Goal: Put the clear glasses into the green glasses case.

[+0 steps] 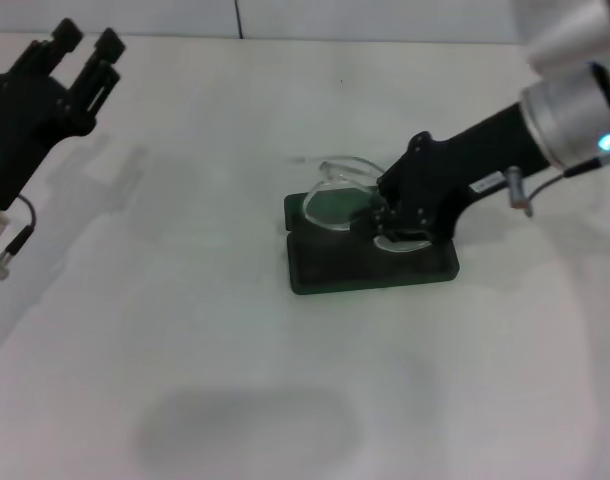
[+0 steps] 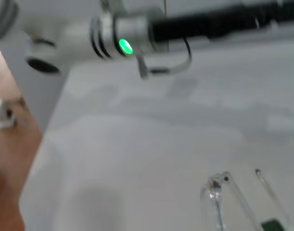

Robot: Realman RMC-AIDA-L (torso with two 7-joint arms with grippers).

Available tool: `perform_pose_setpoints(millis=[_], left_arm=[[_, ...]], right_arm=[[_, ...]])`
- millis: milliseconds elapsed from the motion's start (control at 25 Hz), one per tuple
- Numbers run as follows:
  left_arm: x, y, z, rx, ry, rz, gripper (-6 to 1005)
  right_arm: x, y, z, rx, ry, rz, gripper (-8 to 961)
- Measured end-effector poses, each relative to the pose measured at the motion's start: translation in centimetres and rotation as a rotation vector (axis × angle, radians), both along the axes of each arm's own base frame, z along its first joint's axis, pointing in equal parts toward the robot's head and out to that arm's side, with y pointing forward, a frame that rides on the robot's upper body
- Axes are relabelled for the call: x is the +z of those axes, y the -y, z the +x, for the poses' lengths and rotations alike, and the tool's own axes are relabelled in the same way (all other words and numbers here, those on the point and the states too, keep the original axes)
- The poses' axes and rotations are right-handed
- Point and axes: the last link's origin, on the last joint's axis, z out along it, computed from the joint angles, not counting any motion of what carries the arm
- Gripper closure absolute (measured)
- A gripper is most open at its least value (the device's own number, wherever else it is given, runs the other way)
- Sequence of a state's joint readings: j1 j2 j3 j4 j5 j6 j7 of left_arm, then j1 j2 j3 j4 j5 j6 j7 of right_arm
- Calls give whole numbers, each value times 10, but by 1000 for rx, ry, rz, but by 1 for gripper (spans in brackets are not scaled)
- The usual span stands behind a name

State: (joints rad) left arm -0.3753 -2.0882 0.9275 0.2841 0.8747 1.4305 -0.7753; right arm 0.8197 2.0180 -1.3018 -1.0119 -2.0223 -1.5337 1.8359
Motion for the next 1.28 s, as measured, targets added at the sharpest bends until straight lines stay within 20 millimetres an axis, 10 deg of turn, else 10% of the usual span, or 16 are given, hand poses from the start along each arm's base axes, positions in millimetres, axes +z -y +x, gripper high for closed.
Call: perform_pose_setpoints(millis=[280, 1280], left_arm=[[1, 10, -8, 18, 7, -1, 424], [-5, 10, -6, 10, 26, -57, 424]], right_arm=[[-30, -6, -19, -5, 252, -49, 831], [-39, 1, -22, 77, 444, 25, 830]])
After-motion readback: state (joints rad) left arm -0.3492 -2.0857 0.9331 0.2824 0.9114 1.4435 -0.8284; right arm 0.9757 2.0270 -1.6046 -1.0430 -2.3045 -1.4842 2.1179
